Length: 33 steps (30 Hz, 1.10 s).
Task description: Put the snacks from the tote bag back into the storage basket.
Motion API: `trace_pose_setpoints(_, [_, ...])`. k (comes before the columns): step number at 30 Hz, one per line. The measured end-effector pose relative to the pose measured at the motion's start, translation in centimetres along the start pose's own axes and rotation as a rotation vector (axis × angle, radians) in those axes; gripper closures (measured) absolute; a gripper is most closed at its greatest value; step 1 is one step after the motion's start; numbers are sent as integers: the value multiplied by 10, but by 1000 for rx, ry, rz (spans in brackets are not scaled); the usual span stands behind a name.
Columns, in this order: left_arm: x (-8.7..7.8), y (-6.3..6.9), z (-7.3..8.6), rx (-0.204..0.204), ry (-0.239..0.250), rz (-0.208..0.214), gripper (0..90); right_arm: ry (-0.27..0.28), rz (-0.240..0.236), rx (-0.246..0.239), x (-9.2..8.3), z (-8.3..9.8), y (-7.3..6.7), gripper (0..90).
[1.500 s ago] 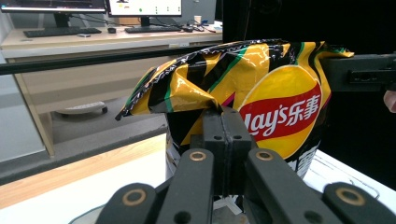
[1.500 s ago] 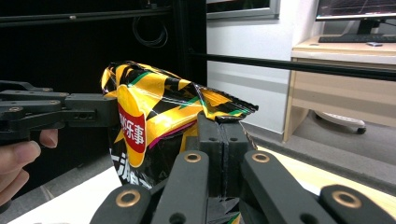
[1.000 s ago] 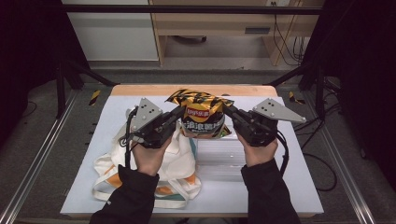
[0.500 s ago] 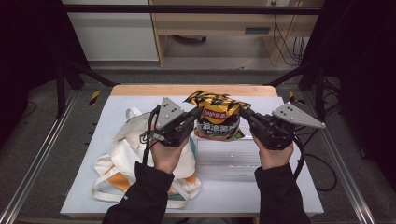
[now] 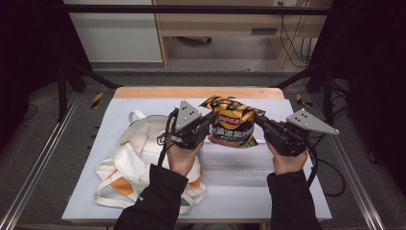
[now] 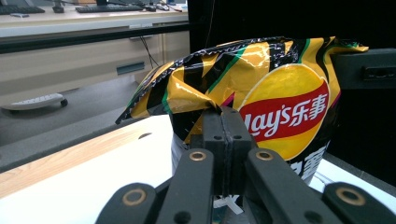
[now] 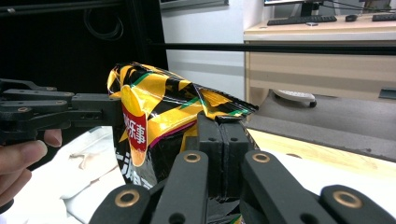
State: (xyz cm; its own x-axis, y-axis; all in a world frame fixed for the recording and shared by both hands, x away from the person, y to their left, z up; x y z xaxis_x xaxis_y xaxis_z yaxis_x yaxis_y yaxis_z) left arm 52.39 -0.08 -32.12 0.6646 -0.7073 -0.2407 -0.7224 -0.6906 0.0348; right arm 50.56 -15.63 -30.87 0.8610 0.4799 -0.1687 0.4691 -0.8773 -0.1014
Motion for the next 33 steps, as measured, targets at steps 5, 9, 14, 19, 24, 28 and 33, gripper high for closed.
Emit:
trace_pose_setpoints(5, [6,-3,8,-7,-16,-2,900,-27,5,13,6,9,5,898])
trace_pose_setpoints(9, [11,-8,18,-15,-38,-8,900,-53,11,18,13,18,8,897])
trace_pose_setpoints(14, [13,-10,25,-24,-50,-12,900,-77,15,19,19,26,10,896])
trace_pose_setpoints(19, [16,-12,32,-28,-66,-22,900,-93,18,21,25,32,12,896])
trace_pose_setpoints(24, [20,-16,42,-39,-87,-34,900,-113,22,26,32,41,15,894])
trace_pose_setpoints(28, [24,-18,49,-51,-101,-41,900,-134,31,26,38,48,16,893])
trace_pose_setpoints(33, [27,-21,57,-57,-121,-50,900,-162,38,29,45,56,19,891])
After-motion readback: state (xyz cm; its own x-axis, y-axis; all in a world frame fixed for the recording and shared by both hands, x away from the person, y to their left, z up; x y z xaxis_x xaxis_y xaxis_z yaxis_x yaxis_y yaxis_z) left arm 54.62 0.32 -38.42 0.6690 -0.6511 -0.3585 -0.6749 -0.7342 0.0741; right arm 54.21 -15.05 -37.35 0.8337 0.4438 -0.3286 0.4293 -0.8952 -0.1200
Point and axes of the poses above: each handheld gripper's, and its own axes: x roughly forward along the jaws, z roughly out of its underside, y roughly to its right, the point moved 9 cm from there along x, roughly forward along the jaws, and after that the axes turned 4 degrees about z, right-handed, at the moved point
